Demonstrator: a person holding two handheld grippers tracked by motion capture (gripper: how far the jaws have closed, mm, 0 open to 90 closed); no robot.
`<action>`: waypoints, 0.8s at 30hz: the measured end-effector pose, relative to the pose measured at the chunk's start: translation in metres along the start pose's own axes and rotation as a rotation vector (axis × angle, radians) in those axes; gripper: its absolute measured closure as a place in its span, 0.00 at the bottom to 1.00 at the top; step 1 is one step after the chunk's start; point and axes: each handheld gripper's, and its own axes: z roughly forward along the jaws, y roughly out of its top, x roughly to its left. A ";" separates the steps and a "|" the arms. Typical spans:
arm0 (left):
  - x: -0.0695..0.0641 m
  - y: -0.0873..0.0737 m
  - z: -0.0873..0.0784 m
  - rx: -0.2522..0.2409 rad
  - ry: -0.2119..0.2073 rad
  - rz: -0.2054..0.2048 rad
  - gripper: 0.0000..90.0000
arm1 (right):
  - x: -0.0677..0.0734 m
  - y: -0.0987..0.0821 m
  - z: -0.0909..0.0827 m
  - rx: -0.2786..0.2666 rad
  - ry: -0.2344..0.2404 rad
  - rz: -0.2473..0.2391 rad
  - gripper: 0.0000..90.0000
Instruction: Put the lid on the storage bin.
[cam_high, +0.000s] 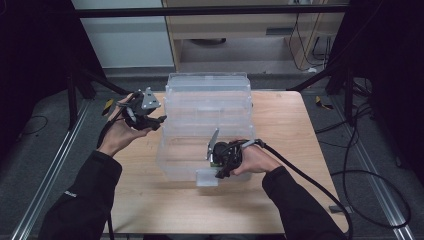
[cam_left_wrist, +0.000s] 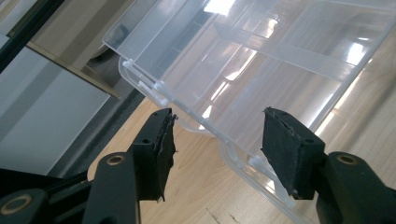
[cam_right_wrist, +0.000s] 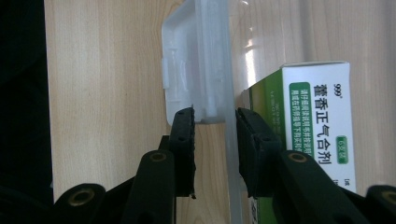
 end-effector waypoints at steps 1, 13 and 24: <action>0.001 0.002 0.001 0.000 0.001 0.007 0.47 | 0.000 0.000 0.000 0.000 -0.001 -0.002 0.76; 0.004 0.018 0.015 0.040 0.008 0.097 0.47 | 0.001 0.000 0.000 -0.009 -0.006 -0.007 0.76; 0.005 0.035 0.025 0.081 0.025 0.186 0.48 | 0.001 -0.001 0.000 -0.007 -0.006 -0.004 0.76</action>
